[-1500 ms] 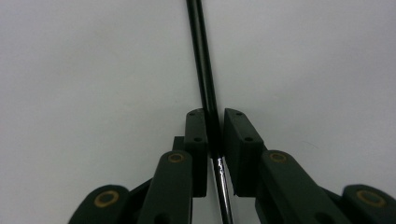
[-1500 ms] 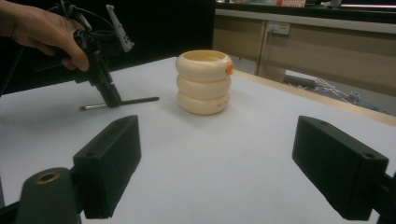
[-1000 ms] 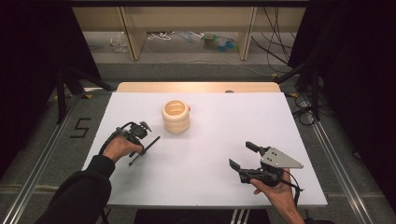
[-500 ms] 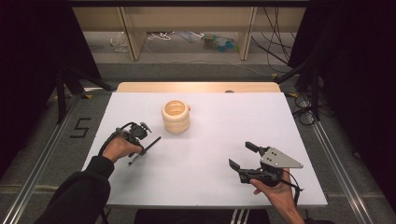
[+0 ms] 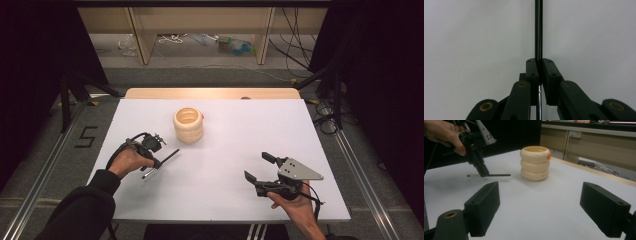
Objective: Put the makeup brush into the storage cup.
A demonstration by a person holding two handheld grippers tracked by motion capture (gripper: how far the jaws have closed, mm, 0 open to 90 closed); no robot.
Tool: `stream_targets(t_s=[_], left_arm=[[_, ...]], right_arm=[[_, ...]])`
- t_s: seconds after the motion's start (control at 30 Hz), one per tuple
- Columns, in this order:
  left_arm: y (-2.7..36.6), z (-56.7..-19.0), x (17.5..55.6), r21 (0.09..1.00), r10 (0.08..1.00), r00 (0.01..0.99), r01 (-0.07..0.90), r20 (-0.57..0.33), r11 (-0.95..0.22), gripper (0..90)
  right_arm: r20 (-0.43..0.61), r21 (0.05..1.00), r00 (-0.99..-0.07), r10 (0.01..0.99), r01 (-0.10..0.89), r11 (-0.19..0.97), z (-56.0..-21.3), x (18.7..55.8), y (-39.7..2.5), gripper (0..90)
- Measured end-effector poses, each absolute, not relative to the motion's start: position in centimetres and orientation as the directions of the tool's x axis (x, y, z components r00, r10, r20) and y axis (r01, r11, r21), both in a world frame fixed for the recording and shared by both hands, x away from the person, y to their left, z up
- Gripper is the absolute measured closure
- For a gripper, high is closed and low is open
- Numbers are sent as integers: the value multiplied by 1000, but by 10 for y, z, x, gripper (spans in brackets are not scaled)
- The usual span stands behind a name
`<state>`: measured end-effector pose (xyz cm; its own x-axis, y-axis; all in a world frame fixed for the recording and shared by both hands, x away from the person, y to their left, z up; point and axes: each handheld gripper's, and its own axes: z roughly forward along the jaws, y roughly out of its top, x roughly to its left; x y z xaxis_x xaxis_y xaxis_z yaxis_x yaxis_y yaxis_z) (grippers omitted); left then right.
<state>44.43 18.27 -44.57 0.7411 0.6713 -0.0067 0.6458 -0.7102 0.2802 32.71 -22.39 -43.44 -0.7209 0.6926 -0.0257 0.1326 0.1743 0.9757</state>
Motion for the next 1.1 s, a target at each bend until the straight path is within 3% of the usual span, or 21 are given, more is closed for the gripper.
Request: stream_targets(t_s=[0.23, 0.57, 1.1], left_arm=[[162, -439, 432, 289, 603, 796, 587, -40, -756, 836], [123, -437, 414, 316, 516, 855, 505, -56, -803, 836], [87, -424, 389, 349, 400, 913, 403, -86, -846, 835]], right_arm=[[-68, 969, -733, 676, 113, 219, -434, 326, -220, 167], [-230, 934, -737, 635, 16, 357, -434, 318, -204, 159], [-492, 770, -779, 387, -183, 611, -446, 298, -155, 164]])
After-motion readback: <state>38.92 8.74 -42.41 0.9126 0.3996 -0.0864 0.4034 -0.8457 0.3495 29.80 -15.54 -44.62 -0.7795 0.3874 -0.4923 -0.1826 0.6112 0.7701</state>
